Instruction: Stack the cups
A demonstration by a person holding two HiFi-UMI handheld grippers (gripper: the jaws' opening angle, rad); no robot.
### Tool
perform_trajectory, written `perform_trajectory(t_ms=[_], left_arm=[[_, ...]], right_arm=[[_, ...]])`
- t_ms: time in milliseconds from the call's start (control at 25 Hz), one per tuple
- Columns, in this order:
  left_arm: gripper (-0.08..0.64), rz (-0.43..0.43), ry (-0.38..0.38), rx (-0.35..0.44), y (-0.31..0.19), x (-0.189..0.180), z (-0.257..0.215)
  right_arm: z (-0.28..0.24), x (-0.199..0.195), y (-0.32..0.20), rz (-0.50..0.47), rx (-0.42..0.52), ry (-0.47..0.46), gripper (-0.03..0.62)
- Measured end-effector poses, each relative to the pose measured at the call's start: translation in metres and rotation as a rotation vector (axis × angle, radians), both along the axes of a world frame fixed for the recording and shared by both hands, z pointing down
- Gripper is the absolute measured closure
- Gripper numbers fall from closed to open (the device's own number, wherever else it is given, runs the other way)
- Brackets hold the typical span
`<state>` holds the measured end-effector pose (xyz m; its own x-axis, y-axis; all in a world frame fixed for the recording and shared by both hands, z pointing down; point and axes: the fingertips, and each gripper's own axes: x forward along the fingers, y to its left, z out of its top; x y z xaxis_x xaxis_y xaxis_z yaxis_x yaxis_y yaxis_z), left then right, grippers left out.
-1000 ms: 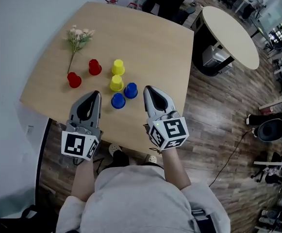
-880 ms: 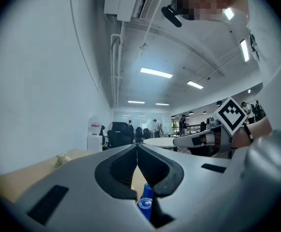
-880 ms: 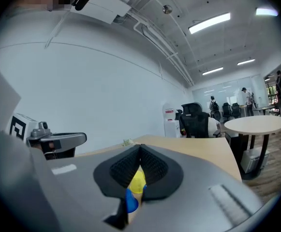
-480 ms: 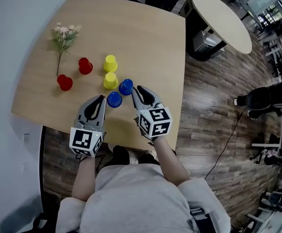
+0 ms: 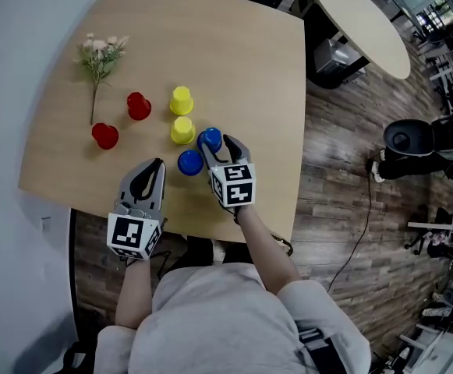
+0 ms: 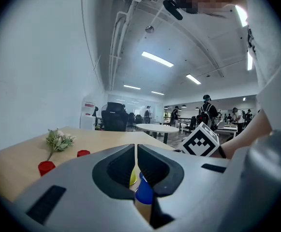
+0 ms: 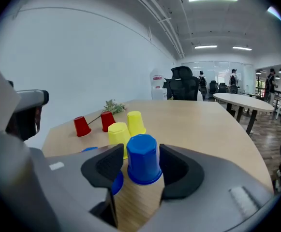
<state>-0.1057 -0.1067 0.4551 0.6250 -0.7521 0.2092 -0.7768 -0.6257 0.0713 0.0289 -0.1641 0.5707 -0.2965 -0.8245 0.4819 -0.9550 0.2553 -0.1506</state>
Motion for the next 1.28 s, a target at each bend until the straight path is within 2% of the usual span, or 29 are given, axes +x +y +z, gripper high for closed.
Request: perform_trajectory(t_ms=[160,440,720,1040,1120,1280], left_arm=[[0.56,0.005,-0.01,-0.006,-0.006,-0.004,0.002],[0.56,0.033,-0.002,0.008,-0.022,0.002,-0.002],[0.56,0.076,-0.018,0.0,-0.035,0.01,0.005],[0.558,0.092,-0.061,-0.026,-0.058,0.015,0.027],[0.537,0.097,-0.068,-0.038,-0.064,0.017,0.033],[0.421,0.118,-0.097,-0.072,-0.076,0.024,0.053]], right_arm=[[0.002,0.007,-0.002,0.027,0.004,0.011,0.387],[-0.023,0.025,0.024,0.085,0.036,-0.064,0.393],[-0.008,0.022,0.062,0.074,-0.001,-0.015,0.391],[0.003,0.008,0.069,0.044,-0.031,0.013,0.39],[0.004,0.007,0.07,0.048,-0.033,0.016,0.388],[0.001,0.008,0.073,0.056,-0.03,0.002,0.382]])
